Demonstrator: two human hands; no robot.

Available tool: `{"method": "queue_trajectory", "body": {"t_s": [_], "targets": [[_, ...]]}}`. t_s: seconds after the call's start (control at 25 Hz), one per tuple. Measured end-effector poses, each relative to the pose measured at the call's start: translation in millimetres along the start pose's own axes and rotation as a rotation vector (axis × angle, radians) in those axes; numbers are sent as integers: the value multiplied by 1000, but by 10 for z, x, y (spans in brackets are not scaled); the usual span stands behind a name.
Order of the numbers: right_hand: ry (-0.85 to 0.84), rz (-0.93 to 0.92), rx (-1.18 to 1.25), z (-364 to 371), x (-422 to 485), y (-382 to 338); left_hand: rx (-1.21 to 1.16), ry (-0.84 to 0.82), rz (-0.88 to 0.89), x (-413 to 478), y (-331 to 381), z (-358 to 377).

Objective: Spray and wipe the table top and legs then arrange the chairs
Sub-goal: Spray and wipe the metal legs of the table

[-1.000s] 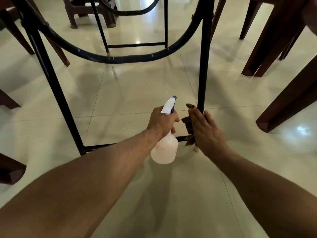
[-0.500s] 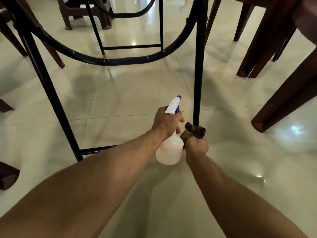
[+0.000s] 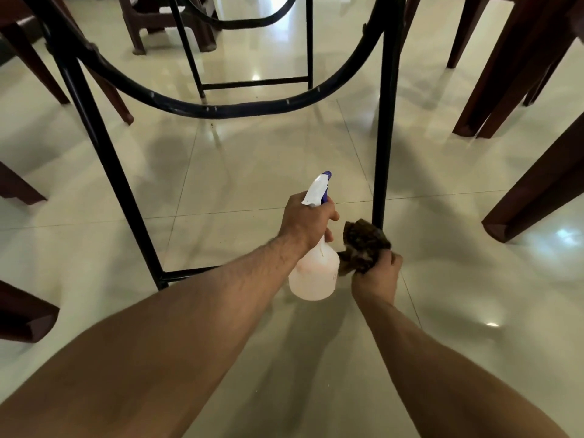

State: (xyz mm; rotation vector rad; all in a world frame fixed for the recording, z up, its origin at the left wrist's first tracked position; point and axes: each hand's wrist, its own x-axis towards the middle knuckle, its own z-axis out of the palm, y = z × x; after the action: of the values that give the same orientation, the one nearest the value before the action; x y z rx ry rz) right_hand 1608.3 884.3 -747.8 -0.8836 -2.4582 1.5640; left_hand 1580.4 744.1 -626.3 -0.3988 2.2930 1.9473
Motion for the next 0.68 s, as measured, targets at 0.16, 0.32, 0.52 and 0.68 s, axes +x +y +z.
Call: {"method": "queue_trajectory", "body": {"t_s": [0.16,0.32,0.52,0.68], "targets": [[38,131,-49,-96,255,208,-59,2,29,35,99,-30],[-82,-22,35,-149,308,51,-54,19,-12,75,4,-51],[-222,-64,-34,-395,573,-206,-21,-7,-34,35,-28,78],[-445,-58,-215,-441,501,-251,-51,-20,11,44,136,162]]}}
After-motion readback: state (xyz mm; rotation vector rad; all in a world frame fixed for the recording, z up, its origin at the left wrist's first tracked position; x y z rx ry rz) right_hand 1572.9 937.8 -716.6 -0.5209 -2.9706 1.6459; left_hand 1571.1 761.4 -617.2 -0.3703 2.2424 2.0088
